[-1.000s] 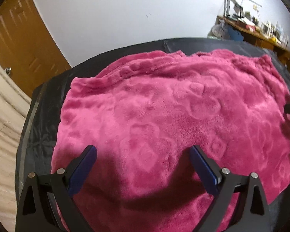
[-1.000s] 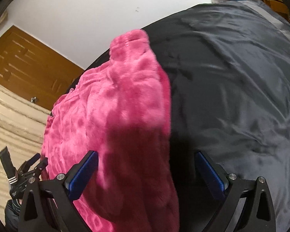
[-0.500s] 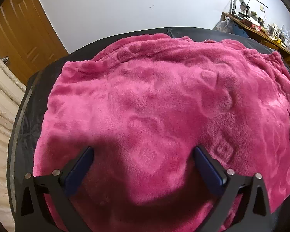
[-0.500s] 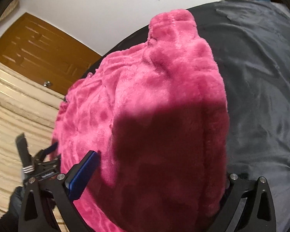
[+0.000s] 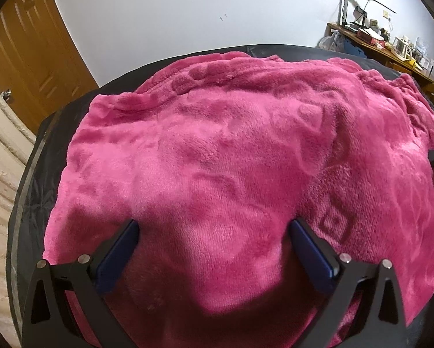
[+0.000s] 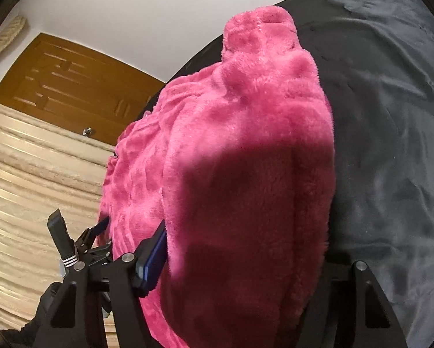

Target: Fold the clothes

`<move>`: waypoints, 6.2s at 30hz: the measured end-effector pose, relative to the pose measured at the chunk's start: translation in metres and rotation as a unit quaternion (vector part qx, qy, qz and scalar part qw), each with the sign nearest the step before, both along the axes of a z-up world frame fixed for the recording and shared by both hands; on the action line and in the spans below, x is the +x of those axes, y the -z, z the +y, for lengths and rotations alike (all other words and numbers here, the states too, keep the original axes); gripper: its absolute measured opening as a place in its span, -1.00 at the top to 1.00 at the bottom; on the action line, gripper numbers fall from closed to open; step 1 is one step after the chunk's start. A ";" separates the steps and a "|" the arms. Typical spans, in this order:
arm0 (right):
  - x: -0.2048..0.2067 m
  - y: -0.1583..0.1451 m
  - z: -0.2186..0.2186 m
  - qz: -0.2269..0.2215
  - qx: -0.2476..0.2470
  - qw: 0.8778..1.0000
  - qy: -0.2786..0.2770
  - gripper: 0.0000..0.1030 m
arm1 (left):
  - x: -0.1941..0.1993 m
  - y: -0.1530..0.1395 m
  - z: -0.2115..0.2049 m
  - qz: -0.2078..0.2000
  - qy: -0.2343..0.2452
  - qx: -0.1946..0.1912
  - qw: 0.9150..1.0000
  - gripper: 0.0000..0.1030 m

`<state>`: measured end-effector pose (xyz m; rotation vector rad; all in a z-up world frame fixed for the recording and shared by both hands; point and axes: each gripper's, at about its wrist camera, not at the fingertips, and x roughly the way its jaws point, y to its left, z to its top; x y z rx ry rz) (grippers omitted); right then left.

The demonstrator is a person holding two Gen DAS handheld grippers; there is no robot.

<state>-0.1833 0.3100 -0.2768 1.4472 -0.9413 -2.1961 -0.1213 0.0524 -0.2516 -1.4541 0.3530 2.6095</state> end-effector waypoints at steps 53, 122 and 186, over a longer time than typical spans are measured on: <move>-0.011 -0.146 -0.316 0.049 0.355 0.933 0.000 0.21 | -0.082 -0.050 -0.249 -0.014 0.010 0.164 0.986 -1.00; 0.026 -0.022 -0.465 0.270 0.474 0.828 -0.128 -0.68 | -0.200 -0.117 -0.074 -0.024 0.091 0.091 0.991 -1.00; 0.131 -0.027 -0.202 0.072 0.400 0.910 0.086 -0.84 | -0.048 -0.037 -0.144 -0.046 0.021 0.053 0.997 -1.00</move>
